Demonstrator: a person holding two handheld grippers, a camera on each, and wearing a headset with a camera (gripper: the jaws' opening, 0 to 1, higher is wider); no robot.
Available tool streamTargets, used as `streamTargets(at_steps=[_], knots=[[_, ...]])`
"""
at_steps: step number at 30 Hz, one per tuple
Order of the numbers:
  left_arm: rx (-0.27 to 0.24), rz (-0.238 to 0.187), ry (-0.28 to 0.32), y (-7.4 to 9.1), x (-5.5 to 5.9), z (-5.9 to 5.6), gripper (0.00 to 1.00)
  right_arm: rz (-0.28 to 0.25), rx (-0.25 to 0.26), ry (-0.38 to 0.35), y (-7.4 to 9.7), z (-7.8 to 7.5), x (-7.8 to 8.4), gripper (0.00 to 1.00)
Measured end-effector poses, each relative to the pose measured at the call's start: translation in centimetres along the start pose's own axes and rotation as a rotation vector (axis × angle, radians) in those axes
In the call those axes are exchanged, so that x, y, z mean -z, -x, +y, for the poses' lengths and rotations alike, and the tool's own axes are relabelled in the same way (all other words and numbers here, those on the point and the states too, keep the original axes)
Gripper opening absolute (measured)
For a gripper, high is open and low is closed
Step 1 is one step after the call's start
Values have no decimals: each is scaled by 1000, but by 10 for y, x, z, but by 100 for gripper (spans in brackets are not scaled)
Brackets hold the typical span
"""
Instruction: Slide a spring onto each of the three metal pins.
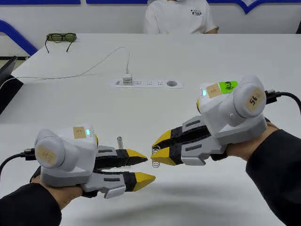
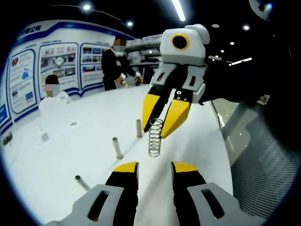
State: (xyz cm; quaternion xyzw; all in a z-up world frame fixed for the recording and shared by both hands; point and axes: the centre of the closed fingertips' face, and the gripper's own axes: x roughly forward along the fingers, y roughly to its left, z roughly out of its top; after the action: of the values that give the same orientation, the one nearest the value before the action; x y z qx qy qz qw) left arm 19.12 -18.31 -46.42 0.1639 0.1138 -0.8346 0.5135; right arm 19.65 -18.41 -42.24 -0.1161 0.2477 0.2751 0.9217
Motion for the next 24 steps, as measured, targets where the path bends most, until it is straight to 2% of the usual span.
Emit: streamTargets(at_steps=[12, 24], knots=[[-31, 7, 32, 11, 11, 5, 31, -1, 65, -27, 6, -23, 5, 12], [-46, 7, 46, 15, 15, 6, 31, -6, 174, -56, 14, -63, 7, 12]])
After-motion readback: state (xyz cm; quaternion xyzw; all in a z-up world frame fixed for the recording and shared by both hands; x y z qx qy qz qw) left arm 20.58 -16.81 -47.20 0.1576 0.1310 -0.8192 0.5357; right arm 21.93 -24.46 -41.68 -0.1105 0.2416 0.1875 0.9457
